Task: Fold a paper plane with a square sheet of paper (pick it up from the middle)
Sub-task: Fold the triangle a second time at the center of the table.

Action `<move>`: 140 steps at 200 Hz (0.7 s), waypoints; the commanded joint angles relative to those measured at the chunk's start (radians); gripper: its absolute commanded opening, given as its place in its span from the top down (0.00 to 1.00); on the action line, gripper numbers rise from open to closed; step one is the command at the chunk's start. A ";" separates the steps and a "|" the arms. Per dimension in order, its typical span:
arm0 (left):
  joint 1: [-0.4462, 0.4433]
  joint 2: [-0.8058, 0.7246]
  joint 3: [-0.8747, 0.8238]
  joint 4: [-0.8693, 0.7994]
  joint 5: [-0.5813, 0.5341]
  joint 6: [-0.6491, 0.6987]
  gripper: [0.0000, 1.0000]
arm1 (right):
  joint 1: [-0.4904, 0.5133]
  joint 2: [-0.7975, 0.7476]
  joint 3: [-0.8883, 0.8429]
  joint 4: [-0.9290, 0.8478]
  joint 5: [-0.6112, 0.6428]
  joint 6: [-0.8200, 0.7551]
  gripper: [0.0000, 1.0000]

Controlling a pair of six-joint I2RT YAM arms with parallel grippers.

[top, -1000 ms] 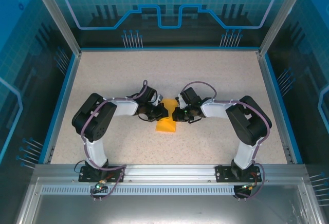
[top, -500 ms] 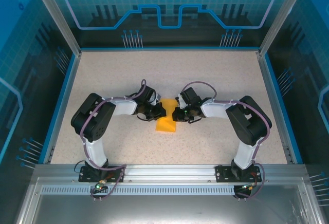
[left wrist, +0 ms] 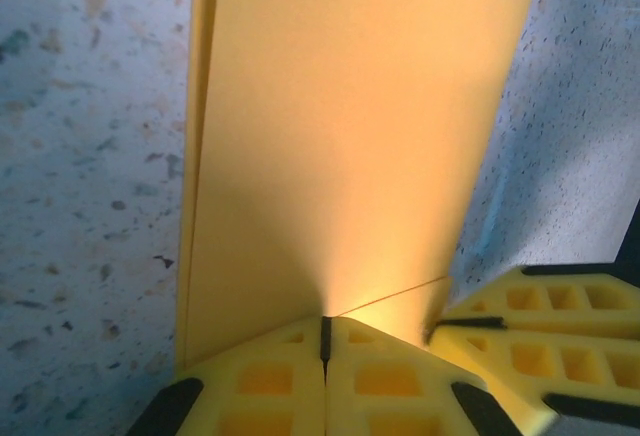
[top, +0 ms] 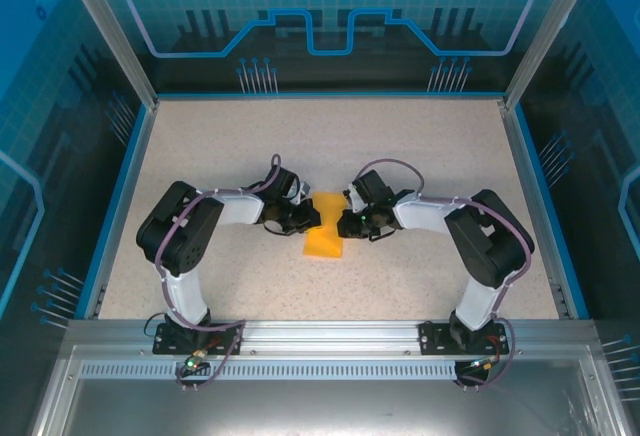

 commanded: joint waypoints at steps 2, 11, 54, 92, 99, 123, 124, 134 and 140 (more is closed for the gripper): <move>-0.007 0.023 -0.049 -0.076 -0.053 0.032 0.95 | 0.028 -0.079 0.034 -0.059 -0.025 -0.010 0.89; -0.007 0.024 -0.049 -0.075 -0.055 0.029 0.95 | 0.049 -0.090 0.033 -0.064 -0.013 -0.013 0.89; -0.007 0.029 -0.060 -0.070 -0.062 0.018 0.96 | 0.117 -0.068 0.011 -0.020 0.003 0.032 0.89; -0.008 0.032 -0.063 -0.070 -0.068 0.007 0.96 | 0.146 0.007 0.048 -0.014 0.003 0.046 0.89; -0.006 0.032 -0.063 -0.072 -0.072 0.007 0.97 | 0.149 0.021 0.053 -0.016 0.003 0.046 0.89; -0.007 0.027 -0.063 -0.082 -0.082 0.005 0.97 | 0.155 0.041 0.062 -0.045 0.023 0.042 0.90; -0.007 0.027 -0.063 -0.083 -0.084 0.005 0.97 | 0.156 0.043 0.062 -0.045 0.024 0.042 0.90; -0.007 0.027 -0.060 -0.089 -0.089 0.005 0.97 | 0.156 0.043 0.062 -0.056 0.037 0.038 0.90; -0.008 0.027 -0.059 -0.094 -0.093 0.006 0.97 | 0.156 0.044 0.062 -0.066 0.044 0.034 0.90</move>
